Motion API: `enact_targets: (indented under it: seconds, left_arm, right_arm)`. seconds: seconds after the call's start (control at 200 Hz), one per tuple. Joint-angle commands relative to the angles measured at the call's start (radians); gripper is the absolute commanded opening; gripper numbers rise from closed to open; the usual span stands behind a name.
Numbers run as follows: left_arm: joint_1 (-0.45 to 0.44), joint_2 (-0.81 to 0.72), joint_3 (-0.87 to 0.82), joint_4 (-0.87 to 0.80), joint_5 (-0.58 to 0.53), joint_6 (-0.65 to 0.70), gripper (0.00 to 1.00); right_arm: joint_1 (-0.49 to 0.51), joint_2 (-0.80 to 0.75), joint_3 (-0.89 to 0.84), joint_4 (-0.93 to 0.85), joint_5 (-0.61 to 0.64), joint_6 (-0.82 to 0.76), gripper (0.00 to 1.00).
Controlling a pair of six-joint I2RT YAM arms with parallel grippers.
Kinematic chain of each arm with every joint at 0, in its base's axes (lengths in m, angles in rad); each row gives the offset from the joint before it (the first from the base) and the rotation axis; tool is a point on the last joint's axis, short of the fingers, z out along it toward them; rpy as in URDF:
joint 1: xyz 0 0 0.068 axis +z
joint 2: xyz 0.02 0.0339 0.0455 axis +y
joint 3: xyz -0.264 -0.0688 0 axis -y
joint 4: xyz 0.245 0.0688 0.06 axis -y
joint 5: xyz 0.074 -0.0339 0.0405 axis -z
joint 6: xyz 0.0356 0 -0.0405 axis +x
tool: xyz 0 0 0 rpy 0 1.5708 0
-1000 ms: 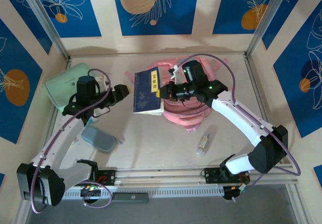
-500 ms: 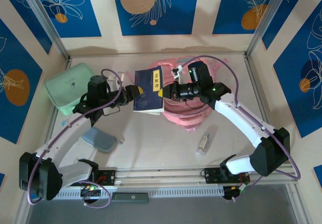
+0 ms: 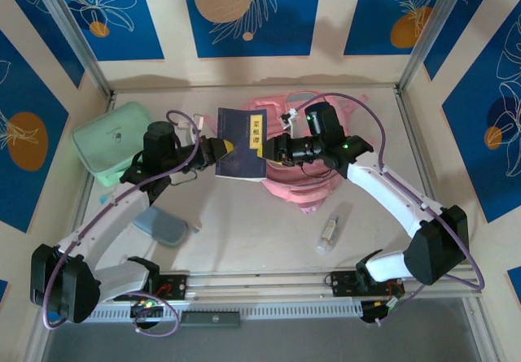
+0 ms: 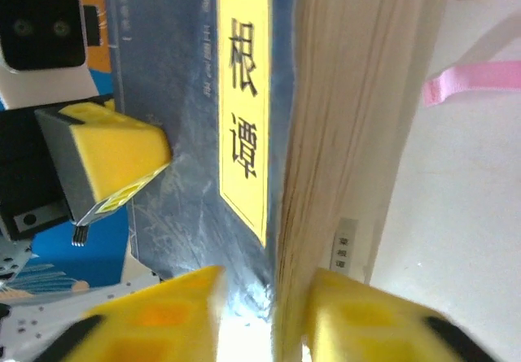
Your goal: Pack books, pencil case, and school supplies into a backpack
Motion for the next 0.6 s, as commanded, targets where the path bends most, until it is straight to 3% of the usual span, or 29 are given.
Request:
enact_targets:
  seconds: [0.0, 0.14, 0.295, 0.48, 0.595]
  left_arm:
    - [-0.011, 0.008, 0.018, 0.108, -0.011, -0.040, 0.00]
    - [-0.020, 0.033, 0.019, 0.234, -0.021, -0.121, 0.00]
    - [-0.067, 0.092, 0.050, 0.377, -0.035, -0.198, 0.00]
    - [-0.118, 0.167, 0.088, 0.487, -0.045, -0.246, 0.00]
    - [-0.120, 0.184, 0.088, 0.454, -0.054, -0.213, 0.00]
  right_arm:
    - [-0.013, -0.051, -0.017, -0.053, 0.009, -0.004, 0.50]
    - [-0.093, -0.076, -0.095, -0.021, -0.065, 0.105, 0.76]
    - [-0.128, -0.065, -0.146, 0.103, -0.226, 0.192, 0.88]
    - [-0.129, -0.056, -0.191, 0.351, -0.312, 0.332, 0.90]
    - [-0.136, -0.088, -0.184, 0.358, -0.303, 0.324, 0.82]
